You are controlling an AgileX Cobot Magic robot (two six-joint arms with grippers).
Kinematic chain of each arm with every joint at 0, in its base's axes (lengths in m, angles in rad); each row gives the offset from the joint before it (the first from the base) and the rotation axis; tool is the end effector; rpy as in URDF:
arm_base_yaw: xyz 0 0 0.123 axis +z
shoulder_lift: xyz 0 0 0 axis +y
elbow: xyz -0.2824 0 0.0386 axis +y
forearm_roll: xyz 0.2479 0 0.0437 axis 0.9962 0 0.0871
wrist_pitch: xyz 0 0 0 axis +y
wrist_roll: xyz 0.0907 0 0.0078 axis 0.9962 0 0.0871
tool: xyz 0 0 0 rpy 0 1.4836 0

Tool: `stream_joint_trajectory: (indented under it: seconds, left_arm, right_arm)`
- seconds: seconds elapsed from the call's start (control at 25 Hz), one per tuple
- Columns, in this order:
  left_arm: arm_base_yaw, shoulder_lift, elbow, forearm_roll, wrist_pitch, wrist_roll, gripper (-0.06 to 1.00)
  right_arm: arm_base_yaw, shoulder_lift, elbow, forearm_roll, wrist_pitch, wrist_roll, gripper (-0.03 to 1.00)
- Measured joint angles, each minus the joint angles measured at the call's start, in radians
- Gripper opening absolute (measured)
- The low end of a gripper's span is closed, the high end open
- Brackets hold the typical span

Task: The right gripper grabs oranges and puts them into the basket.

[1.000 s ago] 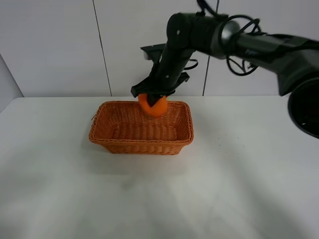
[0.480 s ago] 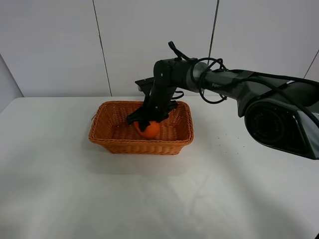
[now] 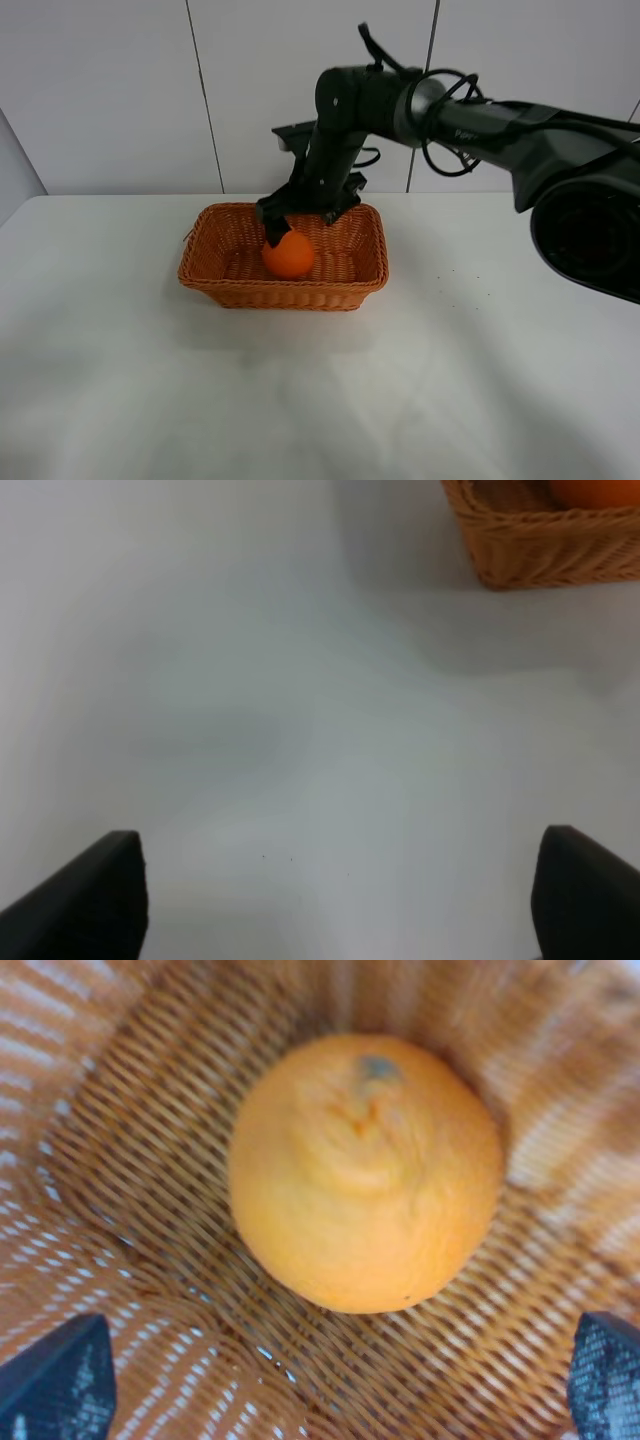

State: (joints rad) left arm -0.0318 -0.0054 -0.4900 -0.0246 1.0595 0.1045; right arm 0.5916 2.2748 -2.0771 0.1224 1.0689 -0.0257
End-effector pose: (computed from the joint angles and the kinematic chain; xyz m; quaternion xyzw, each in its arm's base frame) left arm -0.0045 -0.0018 0.2745 0.0586 0.8520 0.0066 0.5201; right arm 0.4084 0.2861 0.2238 -0.2799 0.9384 0.1102 0.1701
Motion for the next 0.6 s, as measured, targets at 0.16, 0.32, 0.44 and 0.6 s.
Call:
stream_joint_trajectory:
  seconds: [0.16,0.32,0.44,0.6]
  left_arm:
    - [0.0,0.0,0.0,0.0,0.0,0.0,0.88]
    - [0.0,0.0,0.0,0.0,0.0,0.0,0.88]
    - [0.0,0.0,0.0,0.0,0.0,0.0,0.88]
    - [0.0,0.0,0.0,0.0,0.0,0.0,0.88]
  right_arm:
    - [-0.001,-0.079,-0.08,-0.066,0.074,-0.001,0.69]
    - [-0.047,-0.104,-0.14,-0.097,0.122,0.007,0.69]
    - [-0.121,-0.102,-0.142,-0.099,0.136,0.009,0.69]
    - [-0.257,-0.101,-0.142,-0.102,0.149,0.01,0.69]
